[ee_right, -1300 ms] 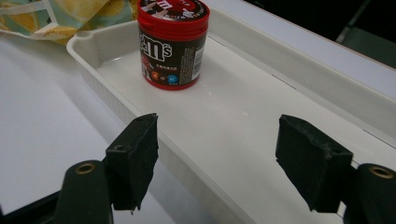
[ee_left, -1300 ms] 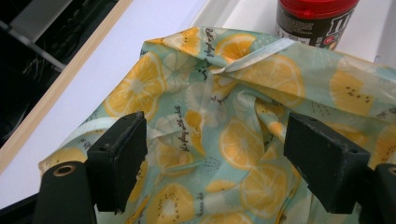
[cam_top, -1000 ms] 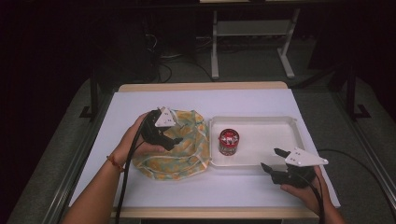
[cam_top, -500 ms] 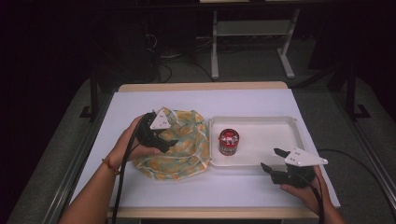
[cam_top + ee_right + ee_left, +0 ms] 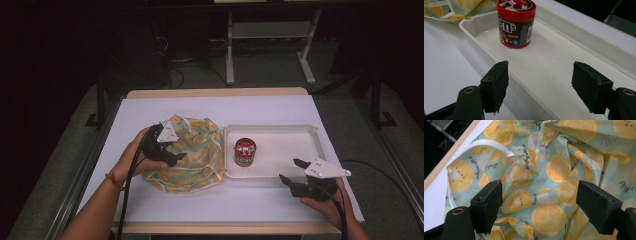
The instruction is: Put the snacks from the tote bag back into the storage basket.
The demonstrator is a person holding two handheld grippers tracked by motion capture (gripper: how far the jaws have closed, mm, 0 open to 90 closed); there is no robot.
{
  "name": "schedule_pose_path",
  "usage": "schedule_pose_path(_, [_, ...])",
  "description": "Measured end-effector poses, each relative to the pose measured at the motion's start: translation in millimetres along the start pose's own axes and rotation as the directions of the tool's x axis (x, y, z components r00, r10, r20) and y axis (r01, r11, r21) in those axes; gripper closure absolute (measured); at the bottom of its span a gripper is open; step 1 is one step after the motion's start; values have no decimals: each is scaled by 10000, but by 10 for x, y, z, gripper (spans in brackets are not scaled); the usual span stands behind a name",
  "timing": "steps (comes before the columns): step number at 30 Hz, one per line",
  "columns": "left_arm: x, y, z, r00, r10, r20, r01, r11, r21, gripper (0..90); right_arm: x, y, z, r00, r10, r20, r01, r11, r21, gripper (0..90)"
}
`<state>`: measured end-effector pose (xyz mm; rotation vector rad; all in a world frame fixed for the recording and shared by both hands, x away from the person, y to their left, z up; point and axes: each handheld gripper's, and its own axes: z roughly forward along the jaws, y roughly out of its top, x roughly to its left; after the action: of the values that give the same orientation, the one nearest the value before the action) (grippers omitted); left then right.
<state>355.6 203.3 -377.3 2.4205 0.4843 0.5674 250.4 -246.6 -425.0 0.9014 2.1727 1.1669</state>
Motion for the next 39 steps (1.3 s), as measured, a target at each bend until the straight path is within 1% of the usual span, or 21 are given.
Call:
schedule_pose_path(3, [-16,-68,11,10000,-9,7,9,10000,39,211,4,2,0,10000,-1,-7,1,10000,4,289])
schedule_pose_path(8, [-33,-136,21,10000,-99,8,99,9999,-74,212,6,2,1,10000,-9,-8,9,10000,17,288])
schedule_pose_path(12, [-58,-228,12,9995,-290,-148,285,9990,-358,212,4,2,0,10000,2,-2,-2,10000,8,289])
schedule_pose_path(15, [-61,-304,-15,9974,-701,-162,686,9942,-824,212,6,2,0,10000,-20,-8,20,10000,21,289])
schedule_pose_path(16, [-66,-330,-22,9969,-781,-125,766,9927,-935,212,6,3,1,10000,-28,-10,28,10000,18,289])
schedule_pose_path(17, [-66,-330,-22,9969,-781,-125,766,9927,-935,212,6,3,1,10000,-28,-10,28,10000,18,289])
schedule_pose_path(19, [-78,-400,-34,9961,-879,-102,863,9904,-1080,212,7,5,-2,10000,-25,-2,25,10000,13,289])
schedule_pose_path(20, [-78,-400,-34,9961,-879,-102,863,9904,-1080,212,7,6,-2,10000,-7,-3,7,10000,10,289])
schedule_pose_path(22, [-85,-444,-47,9955,-925,-189,898,9895,-1133,212,8,8,0,10000,-10,-6,10,10000,13,288])
schedule_pose_path(24, [-79,-473,-70,9952,-963,-144,939,9880,-1224,212,9,9,2,10000,-38,-12,38,10000,10,288])
schedule_pose_path(25, [-86,-488,-82,9941,-1074,-137,1047,9861,-1288,212,13,10,3,10000,-68,-27,68,10000,19,288])
schedule_pose_path(27, [-94,-521,-104,9935,-1133,-75,1111,9836,-1418,212,12,10,2,10000,-74,-23,74,10000,13,288])
schedule_pose_path(28, [-107,-546,-116,9928,-1190,-134,1157,9819,-1499,212,10,9,1,10000,-75,-18,75,10000,6,288])
schedule_pose_path(30, [-114,-562,-129,9928,-1192,-84,1165,9811,-1545,212,10,9,1,10000,-68,-13,68,10000,9,288])
schedule_pose_path(31, [-127,-582,-148,9919,-1270,-101,1234,9777,-1701,212,9,8,1,10000,-47,-11,47,10000,16,288])
schedule_pose_path(35, [-156,-615,-189,9919,-1256,-172,1207,9770,-1756,211,16,11,-1,10000,-77,-33,77,10000,9,289])
schedule_pose_path(36, [-174,-646,-212,9909,-1341,-120,1295,9733,-1895,211,14,10,0,10000,-85,-30,85,10000,10,288])
schedule_pose_path(39, [-183,-671,-233,9903,-1373,-193,1309,9718,-1962,208,12,7,3,10000,-57,-23,58,10000,30,288])
